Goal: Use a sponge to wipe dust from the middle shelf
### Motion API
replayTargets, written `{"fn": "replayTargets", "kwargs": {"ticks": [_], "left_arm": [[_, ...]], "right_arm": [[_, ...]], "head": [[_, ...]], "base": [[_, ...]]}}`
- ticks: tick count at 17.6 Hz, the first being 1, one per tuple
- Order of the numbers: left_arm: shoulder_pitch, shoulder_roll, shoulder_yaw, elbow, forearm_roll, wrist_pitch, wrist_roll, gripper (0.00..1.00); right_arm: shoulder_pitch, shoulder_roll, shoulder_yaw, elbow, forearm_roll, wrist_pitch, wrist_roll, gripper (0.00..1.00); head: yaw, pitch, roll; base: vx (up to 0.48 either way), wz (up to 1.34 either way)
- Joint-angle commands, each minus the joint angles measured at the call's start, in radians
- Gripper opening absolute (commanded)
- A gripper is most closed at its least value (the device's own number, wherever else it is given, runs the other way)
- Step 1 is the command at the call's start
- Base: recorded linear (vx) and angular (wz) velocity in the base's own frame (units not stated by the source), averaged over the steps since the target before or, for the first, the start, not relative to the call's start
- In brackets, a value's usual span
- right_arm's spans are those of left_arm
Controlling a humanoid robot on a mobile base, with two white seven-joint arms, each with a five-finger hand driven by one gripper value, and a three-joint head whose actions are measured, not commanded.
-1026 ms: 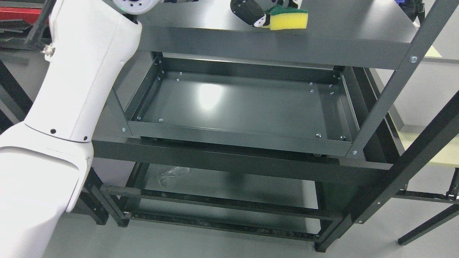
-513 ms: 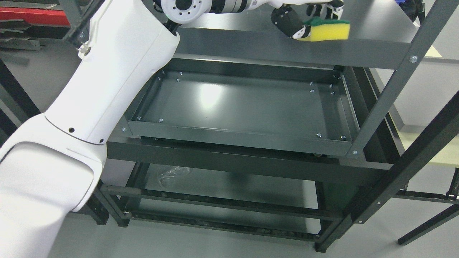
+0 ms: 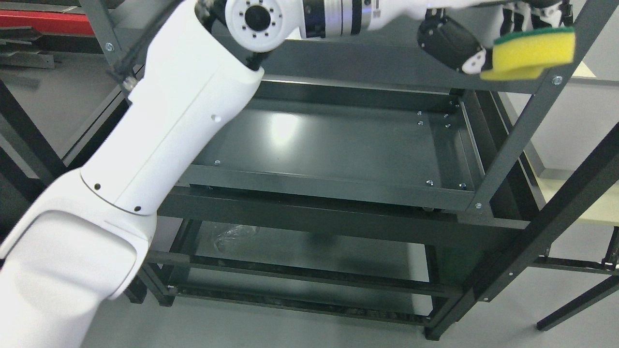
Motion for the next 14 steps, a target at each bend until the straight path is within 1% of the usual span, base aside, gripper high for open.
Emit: {"fn": "replayTargets", "kwargs": {"ticks": [1,2,3,4,5,8,9,12,14], "left_arm": [[0.463,0.008,-0.012,-0.289,0.148,-0.007,0.025,0.01],[0.603,0.008,-0.002,-0.322,0.148,-0.009,0.026,0.01],[0.711,0.008,0.032,-0.343,0.148,-0.013,0.029,0.02],[0.765,0.008,0.064,-0.351,0.148,-0.016,0.034,0.02],[0.811,0.008,0.108,-0.351,0.149,-0.019,0.072,0.02],[0.886,0.008,0.26,-0.333,0.195,-0.018,0.259,0.03],[0.908,0.008,0.312,-0.321,0.208,-0.02,0.291,0.03],[1.0,0.008,0.493,-0.301,0.209,-0.003,0.324,0.03],[1.02,0.008,0.613,-0.294,0.209,0.048,0.35,0.03]], "right_arm": [[0.0,-0.017,0.0,-0.017,0.0,0.072,0.001,1.0],[0.001,-0.017,0.0,-0.017,0.0,0.072,0.001,1.0],[0.001,-0.017,0.0,-0.017,0.0,0.072,0.001,1.0],[0.0,-0.017,0.0,-0.017,0.0,0.072,0.001,1.0],[0.0,-0.017,0.0,-0.017,0.0,0.072,0.001,1.0],[0.001,-0.017,0.0,-0.017,0.0,0.072,0.001,1.0],[0.001,-0.017,0.0,-0.017,0.0,0.072,0.001,1.0],[0.001,-0.017,0.0,-0.017,0.0,0.072,0.001,1.0],[0.0,-0.017,0.0,-0.017,0.0,0.072,0.001,1.0]], "head": [[0.0,0.0,0.0],[0.0,0.0,0.0],[0.0,0.0,0.0],[0.0,0.0,0.0],[0.0,0.0,0.0],[0.0,0.0,0.0],[0.0,0.0,0.0],[0.0,0.0,0.0],[0.0,0.0,0.0]], "base": [[0.0,0.0],[0.0,0.0],[0.0,0.0],[0.0,0.0],[0.0,0.0],[0.0,0.0],[0.0,0.0],[0.0,0.0],[0.003,0.05]]}}
